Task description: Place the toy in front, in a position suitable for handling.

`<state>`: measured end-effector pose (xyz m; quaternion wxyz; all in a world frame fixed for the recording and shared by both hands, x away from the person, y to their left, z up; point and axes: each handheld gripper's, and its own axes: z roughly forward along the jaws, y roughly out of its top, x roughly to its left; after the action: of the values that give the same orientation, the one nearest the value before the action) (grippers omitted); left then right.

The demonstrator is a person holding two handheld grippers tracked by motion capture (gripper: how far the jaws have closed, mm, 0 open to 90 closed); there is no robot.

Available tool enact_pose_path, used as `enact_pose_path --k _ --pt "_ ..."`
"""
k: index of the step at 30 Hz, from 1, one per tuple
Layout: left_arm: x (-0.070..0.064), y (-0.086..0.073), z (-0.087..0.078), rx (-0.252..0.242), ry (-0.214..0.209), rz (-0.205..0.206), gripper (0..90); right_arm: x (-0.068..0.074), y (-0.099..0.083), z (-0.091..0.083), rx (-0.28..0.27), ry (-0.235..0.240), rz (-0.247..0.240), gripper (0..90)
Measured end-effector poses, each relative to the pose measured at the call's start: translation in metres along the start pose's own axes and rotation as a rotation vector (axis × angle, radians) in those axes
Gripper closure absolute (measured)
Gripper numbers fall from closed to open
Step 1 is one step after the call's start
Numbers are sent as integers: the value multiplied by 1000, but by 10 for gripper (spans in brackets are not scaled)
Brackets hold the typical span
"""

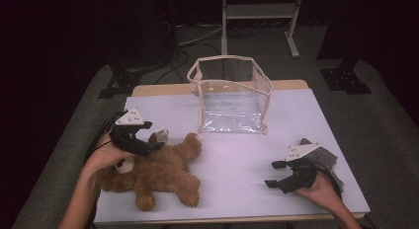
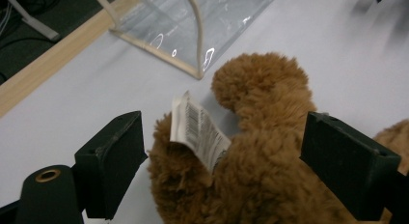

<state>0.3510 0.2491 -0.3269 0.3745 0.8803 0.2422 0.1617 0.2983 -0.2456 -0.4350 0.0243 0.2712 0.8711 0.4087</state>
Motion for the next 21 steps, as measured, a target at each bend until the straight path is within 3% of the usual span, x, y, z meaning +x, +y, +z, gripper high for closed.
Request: enact_pose_path --k 5,6,16,21 --pt "7 -2 5 14 -16 2 190 1 0 2 8 5 -5 214" --pt "10 -4 11 40 -19 -14 191 2 1 2 9 4 -9 215" --pt "22 -8 25 78 -1 -61 258 6 3 4 14 15 -23 215" --pt "26 -11 28 97 -4 -71 365 9 4 6 19 23 -32 215"
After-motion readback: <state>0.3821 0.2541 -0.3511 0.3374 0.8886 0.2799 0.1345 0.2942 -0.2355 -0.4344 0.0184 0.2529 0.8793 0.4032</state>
